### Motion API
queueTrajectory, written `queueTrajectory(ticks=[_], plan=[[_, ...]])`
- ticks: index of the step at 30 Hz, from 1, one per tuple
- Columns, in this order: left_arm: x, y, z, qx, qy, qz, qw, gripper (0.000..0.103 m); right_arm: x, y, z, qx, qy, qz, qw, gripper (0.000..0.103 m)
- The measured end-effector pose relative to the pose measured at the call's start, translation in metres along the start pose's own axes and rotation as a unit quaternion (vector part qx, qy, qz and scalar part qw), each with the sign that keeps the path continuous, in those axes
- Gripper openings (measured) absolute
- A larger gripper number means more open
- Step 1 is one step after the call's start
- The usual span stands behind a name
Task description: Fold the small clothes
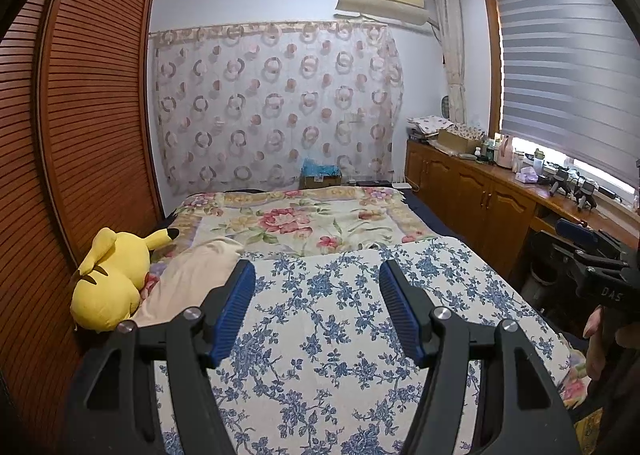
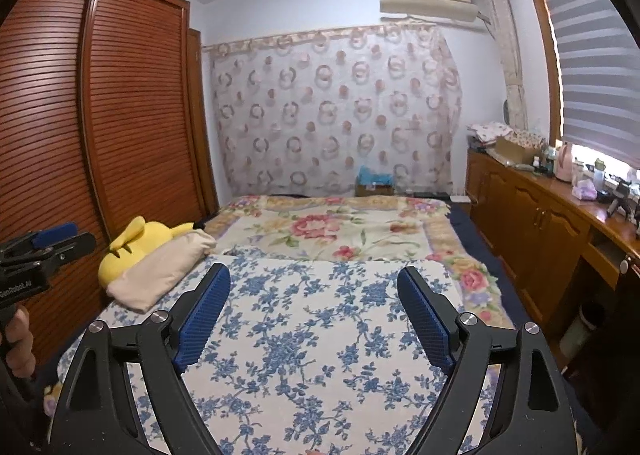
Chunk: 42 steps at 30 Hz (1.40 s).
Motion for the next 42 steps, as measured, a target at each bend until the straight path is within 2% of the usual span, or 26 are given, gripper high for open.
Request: queueTrajectory(ticks=[42], plan=[[-0.0037,-0.0035,-0.0035,0.003,-0.005,-0.002,1.0,0.065,0.004,-0.0009,-0.0051,0.003,0.003,-0.002,1.0,0.088]])
Point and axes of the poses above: each gripper's, at about its wrist camera, not at the fingertips, and z roughly the way its jaws point, y to its right, x to its top, the point moved 5 cm from there along z, roughly the way its jaws point, and after that the axes turned 14 degrees about y, right-handed, at the moved point
